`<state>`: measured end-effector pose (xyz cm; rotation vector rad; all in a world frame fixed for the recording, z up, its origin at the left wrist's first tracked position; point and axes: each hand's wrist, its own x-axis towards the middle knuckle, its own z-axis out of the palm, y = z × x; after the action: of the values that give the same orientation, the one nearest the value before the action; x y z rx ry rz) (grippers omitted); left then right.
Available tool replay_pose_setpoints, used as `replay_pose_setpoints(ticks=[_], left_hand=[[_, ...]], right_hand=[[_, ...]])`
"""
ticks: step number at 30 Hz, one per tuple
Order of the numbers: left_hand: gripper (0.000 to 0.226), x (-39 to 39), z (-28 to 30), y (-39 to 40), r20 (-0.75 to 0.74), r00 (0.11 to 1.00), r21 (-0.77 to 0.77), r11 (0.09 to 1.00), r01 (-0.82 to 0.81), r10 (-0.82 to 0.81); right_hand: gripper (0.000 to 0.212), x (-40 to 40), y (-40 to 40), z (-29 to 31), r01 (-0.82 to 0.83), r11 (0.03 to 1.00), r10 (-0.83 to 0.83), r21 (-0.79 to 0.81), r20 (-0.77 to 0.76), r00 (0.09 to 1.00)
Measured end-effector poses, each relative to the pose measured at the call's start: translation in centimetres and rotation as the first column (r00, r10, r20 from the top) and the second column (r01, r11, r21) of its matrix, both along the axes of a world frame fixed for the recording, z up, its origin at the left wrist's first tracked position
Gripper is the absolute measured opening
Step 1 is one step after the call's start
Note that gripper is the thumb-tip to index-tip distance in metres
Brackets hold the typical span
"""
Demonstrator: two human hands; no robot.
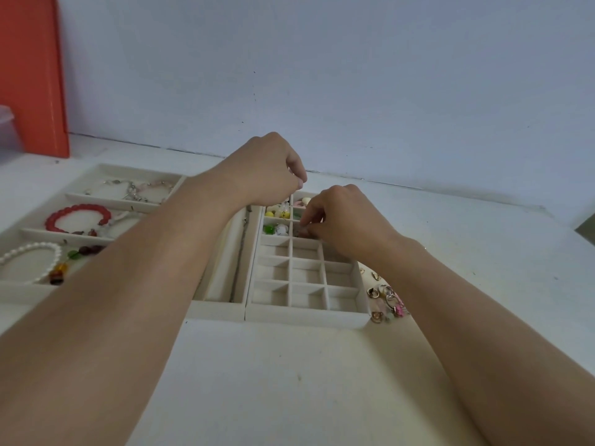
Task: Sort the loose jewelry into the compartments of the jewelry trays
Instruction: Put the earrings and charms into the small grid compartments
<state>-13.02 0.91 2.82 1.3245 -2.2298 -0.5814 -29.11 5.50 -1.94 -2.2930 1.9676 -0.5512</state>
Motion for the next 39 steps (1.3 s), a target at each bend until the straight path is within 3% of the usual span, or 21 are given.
replay_pose_setpoints(ticks=[20,31,39], left_hand=[[0.011,-0.1,-0.4,-0.4,0.011,1.0,-0.006,1.0,0.002,-0.002],[0.01,-0.1,-0.4,-0.4,-0.002,1.0,0.025,1.0,-0.003,0.003],[0.01,0.0,-0.7,-0.6,0.008,1.0,0.019,1.0,-0.003,0.002]], right_hand=[[0.012,0.5,0.2,0.0,0.169,0.985,-0.172,0.044,0.05,0.984],[0.017,0.1,1.1,1.7,0.122,0.955,-0.098,0.27,-0.102,0.99],[0.022,0.8,1.7,1.8,0.123,0.956,-0.094,0.265,-0.12,0.988]])
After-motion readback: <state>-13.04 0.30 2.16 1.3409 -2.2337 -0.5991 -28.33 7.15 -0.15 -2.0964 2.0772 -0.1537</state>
